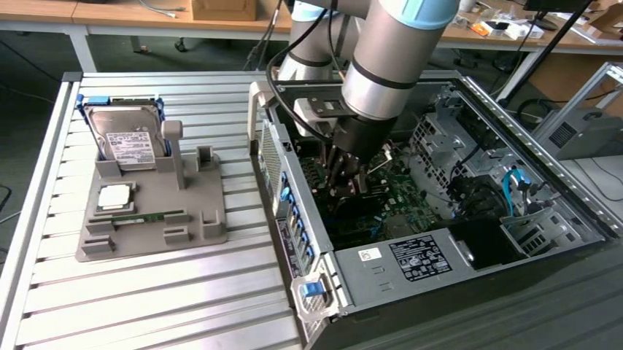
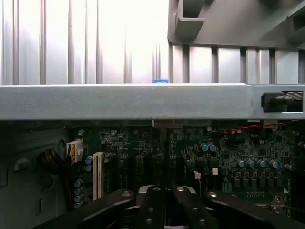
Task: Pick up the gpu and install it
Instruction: 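Press down on the gpu until it lock into place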
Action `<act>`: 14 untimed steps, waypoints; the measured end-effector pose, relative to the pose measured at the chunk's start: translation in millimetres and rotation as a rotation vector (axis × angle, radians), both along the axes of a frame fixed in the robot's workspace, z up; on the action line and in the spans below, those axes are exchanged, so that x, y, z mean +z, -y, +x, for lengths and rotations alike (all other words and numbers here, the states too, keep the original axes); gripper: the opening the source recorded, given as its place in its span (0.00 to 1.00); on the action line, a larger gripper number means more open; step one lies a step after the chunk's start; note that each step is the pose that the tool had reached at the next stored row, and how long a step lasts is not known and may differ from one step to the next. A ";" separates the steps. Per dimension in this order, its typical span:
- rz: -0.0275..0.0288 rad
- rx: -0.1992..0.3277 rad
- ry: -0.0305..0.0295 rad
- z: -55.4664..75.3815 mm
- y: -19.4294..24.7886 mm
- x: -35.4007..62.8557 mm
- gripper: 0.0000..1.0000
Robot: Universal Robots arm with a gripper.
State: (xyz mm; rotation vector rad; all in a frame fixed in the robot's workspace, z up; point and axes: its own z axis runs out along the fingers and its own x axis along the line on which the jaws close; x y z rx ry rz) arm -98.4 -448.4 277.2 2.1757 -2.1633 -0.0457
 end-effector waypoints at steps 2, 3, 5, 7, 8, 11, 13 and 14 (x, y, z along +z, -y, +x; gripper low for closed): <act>0.0000 0.000 0.0000 0.0 0.7 -0.1 0.11; -0.0001 0.000 0.0000 0.0 1.1 -0.3 0.11; -0.0001 0.000 -0.0001 0.0 1.6 -1.0 0.11; -0.0009 0.000 -0.0005 -0.1 2.0 -2.5 0.11; -0.0007 0.000 -0.0004 -0.1 2.0 -3.5 0.11; -0.0002 0.000 0.0000 -0.4 2.8 -5.2 0.11; -0.0003 0.000 -0.0002 -1.2 4.3 -5.2 0.11; -0.0002 0.000 -0.0001 -1.7 5.4 -5.3 0.11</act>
